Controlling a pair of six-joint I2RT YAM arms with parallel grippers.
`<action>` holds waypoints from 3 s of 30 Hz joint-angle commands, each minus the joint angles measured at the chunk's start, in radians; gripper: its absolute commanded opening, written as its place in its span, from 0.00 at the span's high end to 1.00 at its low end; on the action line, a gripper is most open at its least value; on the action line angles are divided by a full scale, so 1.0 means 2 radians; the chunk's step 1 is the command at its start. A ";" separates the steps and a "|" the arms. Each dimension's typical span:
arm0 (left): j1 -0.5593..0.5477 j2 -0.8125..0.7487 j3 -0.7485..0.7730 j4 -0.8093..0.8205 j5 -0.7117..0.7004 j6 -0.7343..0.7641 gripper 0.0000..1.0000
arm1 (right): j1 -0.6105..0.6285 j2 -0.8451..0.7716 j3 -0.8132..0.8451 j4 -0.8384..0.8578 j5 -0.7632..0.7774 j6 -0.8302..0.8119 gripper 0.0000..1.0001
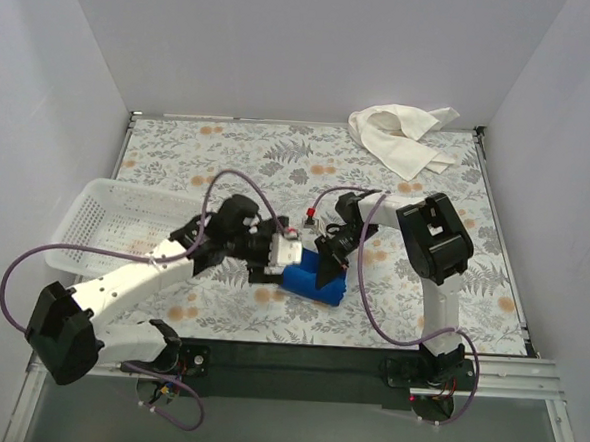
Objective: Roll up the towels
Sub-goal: Roll the towel
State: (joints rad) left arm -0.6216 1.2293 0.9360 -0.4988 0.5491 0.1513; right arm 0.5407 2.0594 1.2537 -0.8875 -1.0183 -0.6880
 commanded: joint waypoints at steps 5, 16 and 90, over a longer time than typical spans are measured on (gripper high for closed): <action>-0.186 -0.035 -0.168 0.159 -0.195 0.092 0.15 | -0.003 0.085 0.016 -0.020 0.027 -0.034 0.99; -0.248 0.059 -0.218 0.338 -0.266 0.145 0.17 | -0.013 0.123 0.036 -0.020 0.055 -0.023 0.99; -0.014 0.642 0.417 -0.374 0.117 0.127 0.69 | 0.193 -0.298 -0.229 0.321 0.476 0.018 0.35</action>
State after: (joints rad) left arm -0.6483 2.4237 1.8107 -1.4109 1.0477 0.3264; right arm 0.9138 1.4490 0.8043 -0.3500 -0.1249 -0.6510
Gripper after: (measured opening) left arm 0.320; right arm 0.699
